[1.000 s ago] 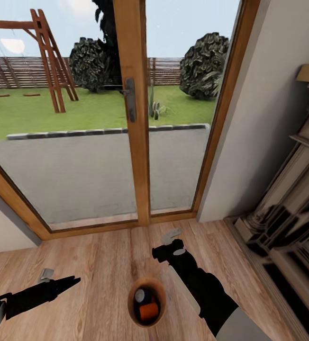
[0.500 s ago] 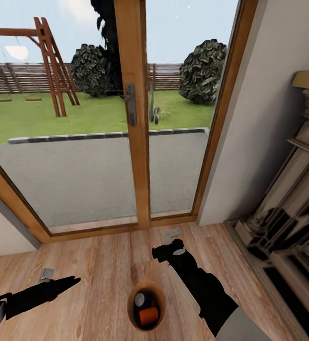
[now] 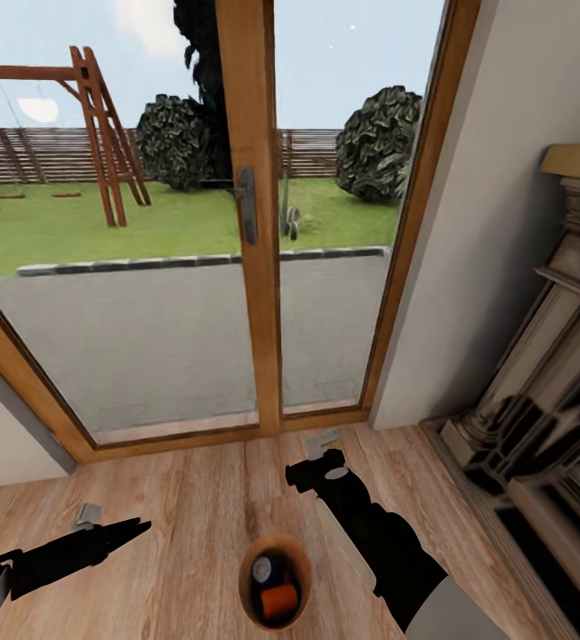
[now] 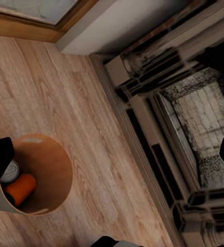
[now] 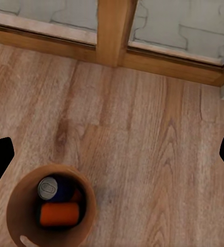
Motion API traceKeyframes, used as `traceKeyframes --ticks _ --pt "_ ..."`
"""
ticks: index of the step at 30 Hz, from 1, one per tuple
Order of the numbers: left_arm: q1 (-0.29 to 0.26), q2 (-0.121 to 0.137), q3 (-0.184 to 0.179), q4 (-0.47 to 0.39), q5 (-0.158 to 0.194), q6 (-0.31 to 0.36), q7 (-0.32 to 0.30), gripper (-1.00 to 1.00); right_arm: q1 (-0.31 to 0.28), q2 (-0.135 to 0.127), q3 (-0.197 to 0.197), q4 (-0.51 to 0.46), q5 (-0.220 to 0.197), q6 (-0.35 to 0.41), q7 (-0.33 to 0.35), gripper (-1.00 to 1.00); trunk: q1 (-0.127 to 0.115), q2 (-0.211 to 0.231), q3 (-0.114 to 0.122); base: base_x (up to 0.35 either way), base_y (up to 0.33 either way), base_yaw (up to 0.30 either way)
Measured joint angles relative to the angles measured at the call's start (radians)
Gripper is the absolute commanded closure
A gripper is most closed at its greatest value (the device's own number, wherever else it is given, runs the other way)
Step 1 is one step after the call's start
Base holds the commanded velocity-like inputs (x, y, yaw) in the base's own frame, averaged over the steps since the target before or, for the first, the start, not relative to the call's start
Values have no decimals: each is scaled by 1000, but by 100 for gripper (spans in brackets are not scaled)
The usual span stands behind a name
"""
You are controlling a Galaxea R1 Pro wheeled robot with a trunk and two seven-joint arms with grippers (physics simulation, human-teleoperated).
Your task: Put the three can of soda from the living room inside the tash can in the kitchen.
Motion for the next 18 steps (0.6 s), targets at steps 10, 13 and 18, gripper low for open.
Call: traceKeyframes --ticks 10,13,18 --pt "0 0 0 0 0 0 0 -100 0 0 0 0 0 0 0 -100 0 0 17 0 0 0" --pt "0 0 0 0 0 0 0 -100 0 0 0 0 0 0 0 -100 0 0 22 0 0 0" --pt "0 0 0 0 0 0 0 -100 0 0 0 0 0 0 0 -100 0 0 30 0 0 0"
